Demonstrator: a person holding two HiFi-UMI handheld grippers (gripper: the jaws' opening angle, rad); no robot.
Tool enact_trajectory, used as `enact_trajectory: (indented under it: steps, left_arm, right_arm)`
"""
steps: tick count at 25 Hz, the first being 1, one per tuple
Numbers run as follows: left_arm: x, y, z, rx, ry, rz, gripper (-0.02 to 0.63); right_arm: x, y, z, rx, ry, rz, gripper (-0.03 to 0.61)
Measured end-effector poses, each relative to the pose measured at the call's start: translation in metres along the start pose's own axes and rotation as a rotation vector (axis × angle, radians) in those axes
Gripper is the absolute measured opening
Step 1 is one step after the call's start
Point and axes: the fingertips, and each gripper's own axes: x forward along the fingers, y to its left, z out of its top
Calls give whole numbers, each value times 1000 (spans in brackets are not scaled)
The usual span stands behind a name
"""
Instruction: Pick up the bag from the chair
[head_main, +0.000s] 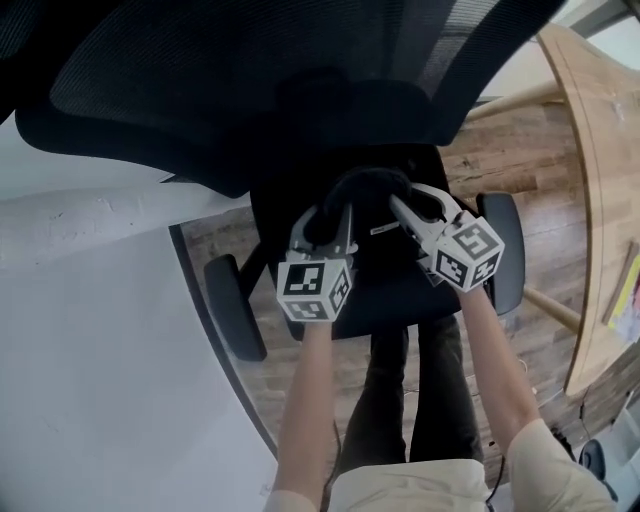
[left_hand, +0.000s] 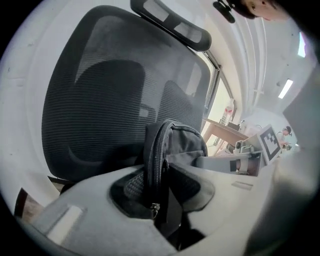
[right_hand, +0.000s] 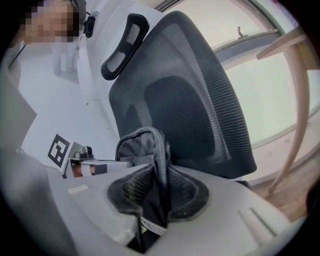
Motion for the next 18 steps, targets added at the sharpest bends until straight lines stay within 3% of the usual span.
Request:
enact_trajectory:
  steps: [4,14,18]
  left_arm:
    - [-27,-15,25,24,-29,-5,92]
    - [-101,-50,84,-9,-86,44,92]
    - [-125,-67,110,-7,-102,29,92]
  right_arm:
    - [-19,23,23,-4,-28,18,83]
    - [-68,89,84,-72,-17,-9,81]
    - [-90,110,108,-79,-23,-16,81]
